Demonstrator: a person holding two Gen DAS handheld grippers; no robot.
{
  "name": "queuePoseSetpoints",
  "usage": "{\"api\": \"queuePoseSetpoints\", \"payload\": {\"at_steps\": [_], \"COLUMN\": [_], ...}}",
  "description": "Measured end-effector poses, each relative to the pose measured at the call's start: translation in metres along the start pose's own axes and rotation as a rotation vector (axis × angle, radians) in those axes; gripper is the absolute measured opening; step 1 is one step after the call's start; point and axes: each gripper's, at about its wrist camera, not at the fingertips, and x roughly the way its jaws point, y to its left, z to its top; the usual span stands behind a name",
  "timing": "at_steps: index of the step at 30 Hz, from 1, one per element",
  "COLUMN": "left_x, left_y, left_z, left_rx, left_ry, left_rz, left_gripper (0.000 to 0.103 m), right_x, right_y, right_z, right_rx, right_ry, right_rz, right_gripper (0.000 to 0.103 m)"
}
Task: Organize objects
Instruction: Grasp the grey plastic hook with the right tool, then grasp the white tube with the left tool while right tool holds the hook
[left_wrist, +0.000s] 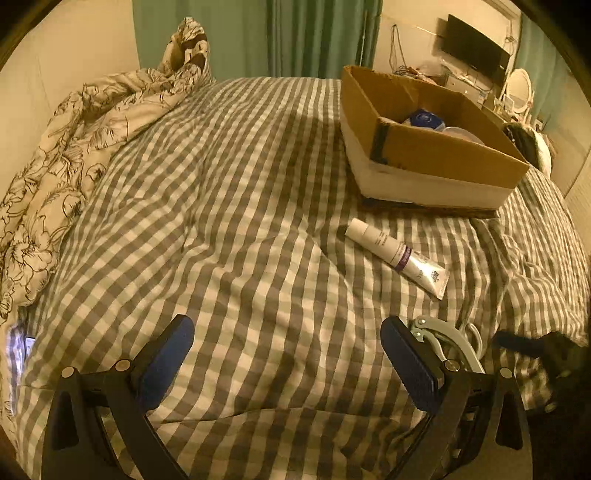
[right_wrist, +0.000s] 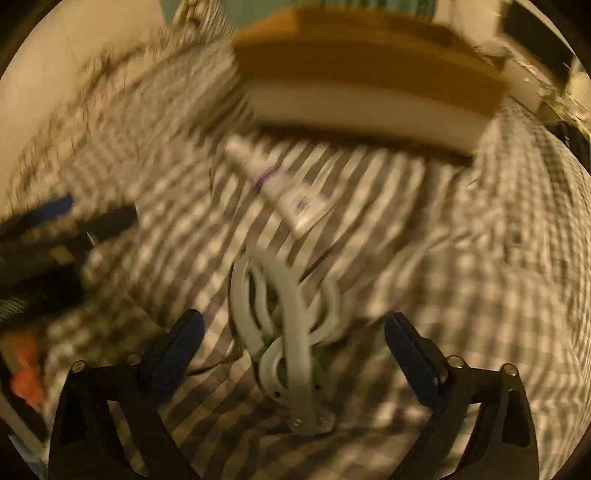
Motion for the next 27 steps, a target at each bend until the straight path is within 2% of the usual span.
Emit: {"api": "queuePoseSetpoints", "payload": {"at_steps": [3,5,7,9,11,12,13,15,20,24,27], "left_x": [0.003,0.005,0.005,0.004,0.003,0.002,0.002,0.001,-0.001,-0.004,-0.001], "left_y": [-0.001,-0.002,-0.002,-0.001,0.000,0.001,0.000,-0.001,-0.011,-0.025,-0.040], "left_z": [-0.001,-0.001,-0.001,-0.001,-0.001,-0.002,-0.002,-0.003,-0.002,0.002,0.013], "left_rx": [0.009,0.014,0.012,0.006,0.003,0.002,0.002,0.008,0.044,0.086,0.094], "left_ry": [0.005,0.012,0.014,0.008,0.007,0.007,0.006,0.005,-0.002,-0.014,-0.023], "left_rz": [0.004,0.011,0.013,0.011,0.012,0.016,0.019,0.021,0.042,0.051,0.025], "left_gripper": [0.103,0.103,0.103,0.103,0.103,0.103,0.103,0.103,0.103,0.103,0.103], "right_x": [0.012,0.016,0.016,0.010,-0.005,-0.013,-0.022,-0.036,-0.046,-0.068,-0.085], "right_y": [0.009,0.010,0.007,0.004,0.001,0.000,-0.003,-0.013,-0.032,-0.038,-0.056], "right_z": [-0.003,-0.006,-0.007,-0.009,-0.012,-0.012,-0.013,-0.014,-0.010,0.006,0.018], "right_rx": [-0.037,-0.043,-0.030,-0.011,-0.002,0.005,0.018,0.051,0.122,0.123,0.138], "right_ry": [0.035,0.047,0.048,0.023,-0.041,-0.075,-0.107,-0.149,-0.168,-0.234,-0.274], "right_rz": [-0.018,-0.038,-0.058,-0.061,-0.088,-0.101,-0.098,-0.083,-0.038,-0.046,-0.060], "right_gripper": [0.087,0.080,0.064,0.061,0.055,0.040,0.013,0.012,0.012,0.012,0.012]}}
